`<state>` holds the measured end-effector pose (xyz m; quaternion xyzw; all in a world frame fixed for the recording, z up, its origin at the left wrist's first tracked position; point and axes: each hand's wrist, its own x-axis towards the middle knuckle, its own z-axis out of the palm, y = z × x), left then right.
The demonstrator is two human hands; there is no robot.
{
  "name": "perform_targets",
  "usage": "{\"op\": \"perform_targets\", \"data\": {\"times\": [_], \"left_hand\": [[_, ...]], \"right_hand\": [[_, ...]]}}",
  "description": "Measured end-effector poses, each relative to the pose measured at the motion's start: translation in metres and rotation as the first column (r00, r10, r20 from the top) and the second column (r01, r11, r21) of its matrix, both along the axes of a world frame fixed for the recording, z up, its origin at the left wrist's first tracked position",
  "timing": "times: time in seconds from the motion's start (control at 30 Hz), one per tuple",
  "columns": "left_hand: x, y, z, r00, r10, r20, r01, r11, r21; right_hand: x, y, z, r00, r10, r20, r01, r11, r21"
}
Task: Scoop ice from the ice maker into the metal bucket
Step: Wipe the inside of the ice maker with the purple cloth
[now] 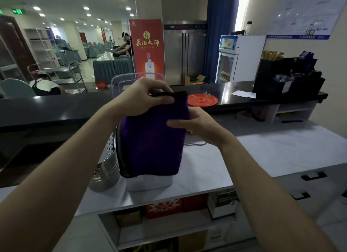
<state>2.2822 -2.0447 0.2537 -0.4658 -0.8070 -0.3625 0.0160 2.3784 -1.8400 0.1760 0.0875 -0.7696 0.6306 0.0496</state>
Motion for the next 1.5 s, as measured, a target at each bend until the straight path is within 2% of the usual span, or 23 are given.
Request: {"op": "perform_targets", "data": {"times": [0.07,0.17,0.2,0.27,0.3,0.37,0.43,0.47,0.5,0.53,0.63,0.77,0.83,0.9,1.0,1.07,1.13,1.23,1.33,1.43,1.5], "left_hand": [[0.001,-0.009,0.005,0.999,0.032,0.014,-0.03,0.996,-0.081],[-0.005,-0.037,-0.003,0.967,0.045,0.253,0.016,0.972,-0.234],[-0.009,-0.046,-0.01,0.955,0.056,0.29,0.035,0.954,-0.297],[-0.019,-0.06,-0.024,0.96,0.073,0.272,0.03,0.934,-0.355],[-0.024,-0.062,-0.032,0.958,0.09,0.272,-0.007,0.956,-0.293],[-0.032,-0.063,-0.049,0.914,0.091,0.395,-0.104,0.995,0.011],[-0.033,-0.062,-0.07,0.751,-0.12,0.649,-0.142,0.931,0.337],[-0.03,-0.059,-0.084,0.647,-0.242,0.723,-0.125,0.902,0.414],[-0.027,-0.055,-0.098,0.569,-0.297,0.767,-0.101,0.9,0.424],[-0.024,-0.051,-0.111,0.534,-0.295,0.792,-0.071,0.918,0.39],[-0.022,-0.038,-0.135,0.577,-0.191,0.794,-0.098,0.949,0.3],[-0.028,-0.032,-0.139,0.577,-0.136,0.805,-0.253,0.908,0.335],[-0.029,-0.031,-0.138,0.588,-0.113,0.801,-0.284,0.898,0.335],[-0.031,-0.032,-0.134,0.634,-0.141,0.761,-0.225,0.907,0.356],[-0.032,-0.04,-0.117,0.71,-0.257,0.655,-0.113,0.877,0.467],[-0.031,-0.04,-0.101,0.813,-0.218,0.54,-0.103,0.858,0.503],[-0.032,-0.036,-0.093,0.89,-0.137,0.434,-0.102,0.87,0.483],[-0.037,-0.034,-0.093,0.9,-0.157,0.406,-0.077,0.861,0.503],[-0.04,-0.038,-0.093,0.855,-0.226,0.468,-0.07,0.842,0.535],[-0.042,-0.038,-0.089,0.827,-0.176,0.534,-0.154,0.842,0.517],[-0.041,-0.035,-0.088,0.829,-0.123,0.545,-0.18,0.864,0.469]], "right_hand": [[0.001,-0.007,-0.001,0.998,-0.052,-0.035,0.047,0.992,-0.116],[0.003,-0.007,-0.008,0.98,-0.18,-0.082,0.154,0.954,-0.256],[0.004,-0.006,-0.01,0.97,-0.227,-0.081,0.198,0.941,-0.274],[0.005,-0.003,-0.013,0.959,-0.273,-0.07,0.247,0.933,-0.263],[0.006,-0.003,-0.013,0.959,-0.276,-0.063,0.252,0.934,-0.253],[0.009,-0.001,-0.01,0.961,-0.273,-0.053,0.247,0.925,-0.288],[0.01,0.002,-0.007,0.96,-0.278,-0.023,0.251,0.897,-0.362],[0.009,0.004,-0.006,0.958,-0.286,-0.003,0.263,0.885,-0.383],[0.006,0.007,-0.008,0.952,-0.303,0.028,0.289,0.872,-0.396],[0.004,0.01,-0.009,0.943,-0.326,0.067,0.324,0.856,-0.403],[0.003,0.016,-0.018,0.902,-0.37,0.222,0.429,0.817,-0.386],[0.014,0.03,-0.042,0.885,-0.181,0.429,0.269,0.951,-0.152],[0.016,0.036,-0.049,0.877,-0.134,0.462,0.227,0.962,-0.152],[0.017,0.036,-0.044,0.91,-0.142,0.389,0.237,0.949,-0.208],[0.018,0.039,-0.029,0.975,-0.21,0.069,0.221,0.928,-0.3],[0.02,0.039,-0.022,0.948,-0.293,-0.122,0.237,0.908,-0.345],[0.018,0.035,-0.019,0.904,-0.37,-0.216,0.289,0.899,-0.33],[0.018,0.036,-0.024,0.894,-0.368,-0.256,0.281,0.904,-0.321],[0.019,0.039,-0.03,0.905,-0.383,-0.183,0.312,0.893,-0.324],[0.014,0.039,-0.037,0.91,-0.394,-0.129,0.377,0.916,-0.138],[0.013,0.04,-0.042,0.914,-0.392,-0.104,0.378,0.917,-0.129]]}}
